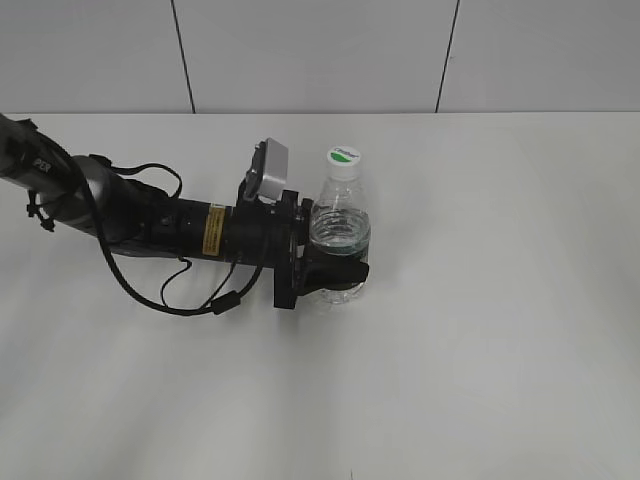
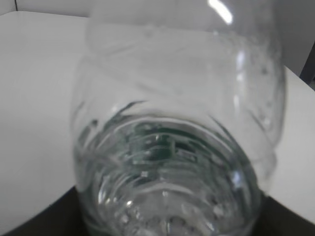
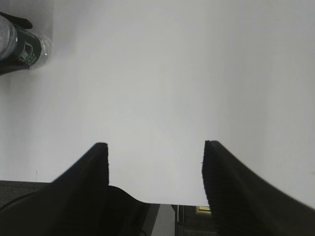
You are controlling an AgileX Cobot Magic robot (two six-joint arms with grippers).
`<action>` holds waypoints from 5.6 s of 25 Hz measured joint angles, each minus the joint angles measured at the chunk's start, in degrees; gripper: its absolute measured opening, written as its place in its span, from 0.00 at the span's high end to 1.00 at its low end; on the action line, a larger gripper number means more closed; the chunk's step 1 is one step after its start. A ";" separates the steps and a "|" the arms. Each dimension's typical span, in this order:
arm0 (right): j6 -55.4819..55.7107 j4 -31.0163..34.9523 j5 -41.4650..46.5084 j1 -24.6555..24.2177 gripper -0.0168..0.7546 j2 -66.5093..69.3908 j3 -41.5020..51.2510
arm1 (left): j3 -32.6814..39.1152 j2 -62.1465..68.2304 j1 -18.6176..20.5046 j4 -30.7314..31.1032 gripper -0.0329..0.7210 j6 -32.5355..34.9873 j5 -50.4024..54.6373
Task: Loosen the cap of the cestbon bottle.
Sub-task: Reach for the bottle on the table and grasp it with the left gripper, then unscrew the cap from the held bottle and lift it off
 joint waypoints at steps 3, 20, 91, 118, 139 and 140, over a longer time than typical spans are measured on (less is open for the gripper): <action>0.80 0.10 0.27 0.00 0.38 5.32 -4.99 | -0.05 0.00 -0.14 -0.22 0.41 0.11 0.07; 10.29 -3.00 0.53 14.91 0.27 25.96 -28.81 | -0.11 0.00 -0.30 -0.23 0.41 0.83 0.23; 25.32 3.14 0.66 28.59 0.37 46.07 -37.21 | -0.18 -0.48 -1.48 -1.36 0.41 3.83 4.80; 23.82 2.78 0.66 28.64 0.51 46.72 -37.90 | -0.29 -0.48 -1.61 -1.36 0.41 3.83 5.32; 21.19 1.76 0.70 29.46 0.45 47.09 -37.90 | -0.29 -0.53 -1.61 -1.36 0.41 3.83 5.43; 21.14 1.71 0.70 29.46 0.45 47.15 -37.92 | -0.29 -0.53 -1.61 -1.36 0.41 3.83 5.43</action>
